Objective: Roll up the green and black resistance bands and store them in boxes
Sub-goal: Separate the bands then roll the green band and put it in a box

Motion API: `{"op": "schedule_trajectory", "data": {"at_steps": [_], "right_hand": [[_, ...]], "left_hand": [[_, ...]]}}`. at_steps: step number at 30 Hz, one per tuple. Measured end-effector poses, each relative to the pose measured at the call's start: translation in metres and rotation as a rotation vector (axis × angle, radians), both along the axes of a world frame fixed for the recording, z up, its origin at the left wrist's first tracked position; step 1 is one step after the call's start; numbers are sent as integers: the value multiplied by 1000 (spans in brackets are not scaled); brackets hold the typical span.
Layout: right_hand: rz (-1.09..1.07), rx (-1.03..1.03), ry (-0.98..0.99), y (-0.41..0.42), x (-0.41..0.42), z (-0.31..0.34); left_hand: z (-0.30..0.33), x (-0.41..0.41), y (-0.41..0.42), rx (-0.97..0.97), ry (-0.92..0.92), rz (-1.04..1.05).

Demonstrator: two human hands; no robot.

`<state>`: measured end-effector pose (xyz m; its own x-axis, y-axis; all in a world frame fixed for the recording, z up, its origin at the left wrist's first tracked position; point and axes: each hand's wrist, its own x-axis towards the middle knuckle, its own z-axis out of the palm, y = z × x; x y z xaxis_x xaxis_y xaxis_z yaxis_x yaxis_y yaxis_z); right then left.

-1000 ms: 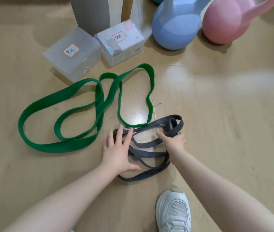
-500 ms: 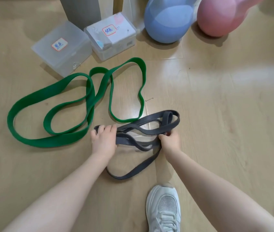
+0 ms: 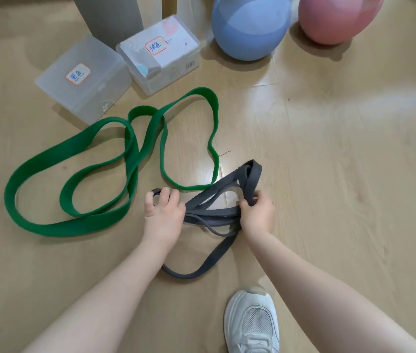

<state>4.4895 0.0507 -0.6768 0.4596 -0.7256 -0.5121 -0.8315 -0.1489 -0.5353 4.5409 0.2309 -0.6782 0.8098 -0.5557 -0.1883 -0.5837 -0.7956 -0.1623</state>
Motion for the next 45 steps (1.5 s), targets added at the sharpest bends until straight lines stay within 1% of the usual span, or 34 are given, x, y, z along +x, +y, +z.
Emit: {"op": "schedule_trajectory", "data": {"at_steps": [3, 5, 6, 8, 10, 12, 15, 17, 20, 23, 25, 27, 29, 32, 34, 36, 38, 39, 40, 42, 43, 44, 45], "right_hand": [[271, -195, 71, -4, -7, 0], [405, -249, 107, -3, -7, 1], [446, -251, 115, 0, -6, 2], [472, -214, 124, 6, -4, 0], [445, -168, 122, 13, -3, -2], [426, -156, 130, 16, -2, -2], [360, -93, 107, 14, 0, -5], [256, -13, 27, 13, 3, -6], [78, 46, -120, 1, 5, 5], [7, -5, -168, -40, 12, 28], [-8, -62, -172, -76, 17, 46], [-22, -138, -192, -112, 25, 65], [-32, -212, -233, -149, 34, 85], [-39, -327, -275, -203, 51, 105], [-20, -365, -210, -229, 60, 98], [64, -328, -64, -241, 62, 78], [153, -242, 93, -235, 56, 55], [183, -220, 130, -226, 53, 45], [213, -242, 138, -213, 50, 38], [327, -410, 99, -179, 45, 30], [403, -475, 44, -160, 44, 26], [469, -473, -30, -141, 44, 25], [539, -408, -102, -121, 48, 25]], "left_hand": [[2, -1, -5, 64, 45, -49], [7, 4, -2, 140, 102, -16], [5, 6, 2, 152, 168, 21], [6, 6, 11, 138, 317, 174], [7, 4, 16, 84, 373, 283], [6, 3, 19, 0, 427, 327], [3, 4, 25, -214, 584, 501], [3, 1, 27, -363, 680, 590], [12, -4, 14, -656, 870, 718], [29, -6, -27, -797, 1036, 686], [44, -5, -68, -874, 1104, 626], [60, 0, -113, -951, 1113, 588], [77, 10, -158, -1023, 1090, 630], [89, 28, -214, -1060, 1092, 673], [87, 36, -238, -991, 1130, 573], [74, 39, -247, -827, 1152, 462], [54, 42, -241, -678, 1140, 435], [44, 42, -234, -639, 1140, 442], [38, 42, -224, -621, 1136, 444], [31, 39, -203, -639, 1101, 443], [30, 37, -192, -669, 1068, 446], [32, 37, -180, -711, 1015, 450], [34, 39, -165, -748, 944, 461]]}}
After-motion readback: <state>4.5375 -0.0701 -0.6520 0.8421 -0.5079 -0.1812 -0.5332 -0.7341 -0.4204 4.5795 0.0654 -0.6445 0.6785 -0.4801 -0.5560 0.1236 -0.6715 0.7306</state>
